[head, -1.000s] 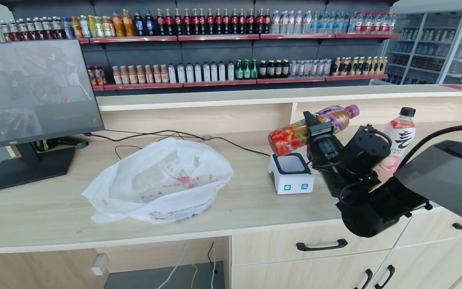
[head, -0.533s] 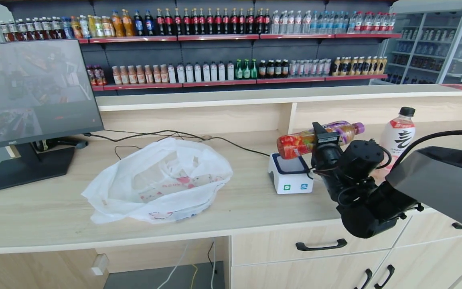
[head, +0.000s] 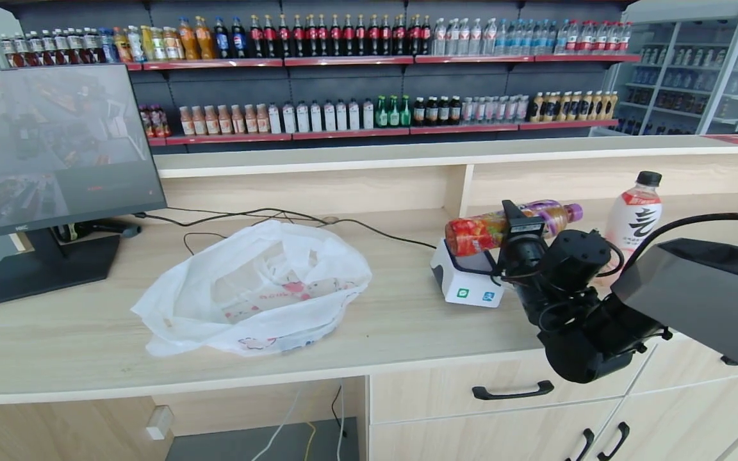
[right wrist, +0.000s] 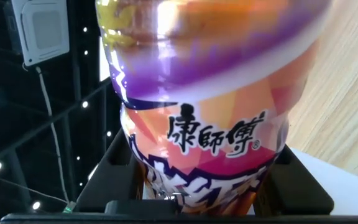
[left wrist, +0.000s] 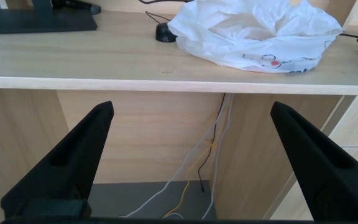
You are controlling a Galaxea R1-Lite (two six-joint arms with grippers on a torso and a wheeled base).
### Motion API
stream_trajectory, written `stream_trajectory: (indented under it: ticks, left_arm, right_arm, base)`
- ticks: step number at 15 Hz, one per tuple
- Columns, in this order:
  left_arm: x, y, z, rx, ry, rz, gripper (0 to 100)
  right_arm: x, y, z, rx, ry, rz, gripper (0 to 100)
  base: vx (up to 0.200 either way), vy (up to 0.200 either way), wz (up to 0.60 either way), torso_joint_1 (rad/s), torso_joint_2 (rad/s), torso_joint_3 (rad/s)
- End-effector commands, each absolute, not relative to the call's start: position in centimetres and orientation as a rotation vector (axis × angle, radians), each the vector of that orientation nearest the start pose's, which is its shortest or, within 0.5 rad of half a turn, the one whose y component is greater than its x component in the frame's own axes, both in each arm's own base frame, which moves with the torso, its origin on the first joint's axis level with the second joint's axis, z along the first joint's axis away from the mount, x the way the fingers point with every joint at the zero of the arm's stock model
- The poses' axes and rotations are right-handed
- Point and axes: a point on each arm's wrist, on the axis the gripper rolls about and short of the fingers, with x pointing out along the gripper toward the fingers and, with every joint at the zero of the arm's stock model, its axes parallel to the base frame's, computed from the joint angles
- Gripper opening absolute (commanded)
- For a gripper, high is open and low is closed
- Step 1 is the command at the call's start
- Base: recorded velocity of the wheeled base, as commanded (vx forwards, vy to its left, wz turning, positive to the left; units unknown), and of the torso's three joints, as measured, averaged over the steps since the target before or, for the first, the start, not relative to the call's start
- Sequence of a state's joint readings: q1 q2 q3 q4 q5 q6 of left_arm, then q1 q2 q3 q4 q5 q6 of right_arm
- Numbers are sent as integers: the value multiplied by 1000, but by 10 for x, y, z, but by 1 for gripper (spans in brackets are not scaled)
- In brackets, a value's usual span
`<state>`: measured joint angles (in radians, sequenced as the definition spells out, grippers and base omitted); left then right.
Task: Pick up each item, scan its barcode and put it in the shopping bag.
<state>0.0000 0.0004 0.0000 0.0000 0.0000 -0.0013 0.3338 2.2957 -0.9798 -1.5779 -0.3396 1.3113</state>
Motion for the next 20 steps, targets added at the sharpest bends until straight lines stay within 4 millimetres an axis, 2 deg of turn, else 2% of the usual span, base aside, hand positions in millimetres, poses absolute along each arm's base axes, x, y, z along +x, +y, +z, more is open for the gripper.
stream_trajectory:
  ticks: [1,6,13,16,20]
  left_arm:
    - [-23,0,75,-2,0,0,100]
    - [-23,0,75,-2,0,0,100]
    - [-23,0,75,-2,0,0,100]
    - [-23,0,75,-2,0,0,100]
    - [-23,0,75,-2,0,2,100]
  right_arm:
    - [393,128,100,1389,-210,155,0]
    - [384,125,132,1395,-269,206,0]
    - [385,126,127,1380,-256,198,0]
    - [385,132,116,1380,-227,188,0]
    - [382,139,117,1382,-216,202,0]
  base:
    - [0,0,0,0,0,0]
    - [0,0,0,0,0,0]
    - [0,0,0,0,0,0]
    - [0,0,0,0,0,0]
    - [0,0,0,0,0,0]
